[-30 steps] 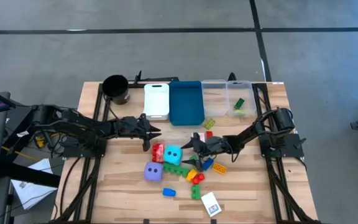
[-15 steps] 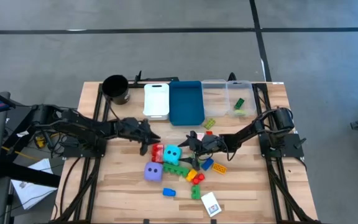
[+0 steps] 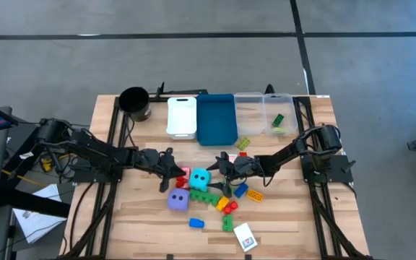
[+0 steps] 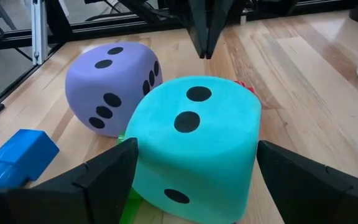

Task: Pick & Place Toys
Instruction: Put the large blue dice into the blue bin

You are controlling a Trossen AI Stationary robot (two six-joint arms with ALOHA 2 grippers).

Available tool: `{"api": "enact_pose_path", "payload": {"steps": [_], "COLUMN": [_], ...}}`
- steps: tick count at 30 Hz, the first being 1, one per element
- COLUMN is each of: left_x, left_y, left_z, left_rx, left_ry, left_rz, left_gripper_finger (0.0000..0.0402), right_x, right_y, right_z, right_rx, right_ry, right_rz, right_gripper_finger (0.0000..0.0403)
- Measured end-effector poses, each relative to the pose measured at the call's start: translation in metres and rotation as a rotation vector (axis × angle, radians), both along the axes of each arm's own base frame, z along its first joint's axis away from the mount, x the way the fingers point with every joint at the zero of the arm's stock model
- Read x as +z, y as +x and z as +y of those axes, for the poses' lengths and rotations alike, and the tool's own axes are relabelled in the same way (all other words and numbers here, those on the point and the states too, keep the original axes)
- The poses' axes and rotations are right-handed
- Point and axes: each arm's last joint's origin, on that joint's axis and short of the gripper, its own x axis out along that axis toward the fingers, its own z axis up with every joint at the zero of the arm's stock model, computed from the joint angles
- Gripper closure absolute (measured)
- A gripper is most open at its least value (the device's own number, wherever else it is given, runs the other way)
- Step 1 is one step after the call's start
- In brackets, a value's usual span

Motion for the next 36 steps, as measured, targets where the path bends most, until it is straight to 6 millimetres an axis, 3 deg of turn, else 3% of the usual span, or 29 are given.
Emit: {"api": "enact_pose_path", "payload": {"steps": [7,14,21,36], "left_x": [-0.004,-0.023,-0.023,-0.022], "left_y": [0.001,0.008,0.028,0.03], "left_z": [-0.001,-0.013,-0.021,-0.021], "left_rx": [0.02,-0.033,-0.079,-0.063], "left_ry": [-0.04,-0.068,-0.073,-0.063], "left_rz": [0.024,0.096,0.099,0.091], "left_gripper_finger": [0.0401,0.0401,0.0401,0.0401], "right_x": [0.0,0.0,-0.001,-0.002], "right_y": [0.0,0.001,0.0,-0.001], "right_z": [-0.002,-0.006,-0.004,-0.003], "right_rx": [-0.001,-0.023,-0.007,-0.008], "right_ry": [-0.014,0.018,0.022,0.02], "right_rz": [-0.003,0.002,0.007,0.037], "right_gripper_finger": [0.008,0.008,0.008,0.0075]}}
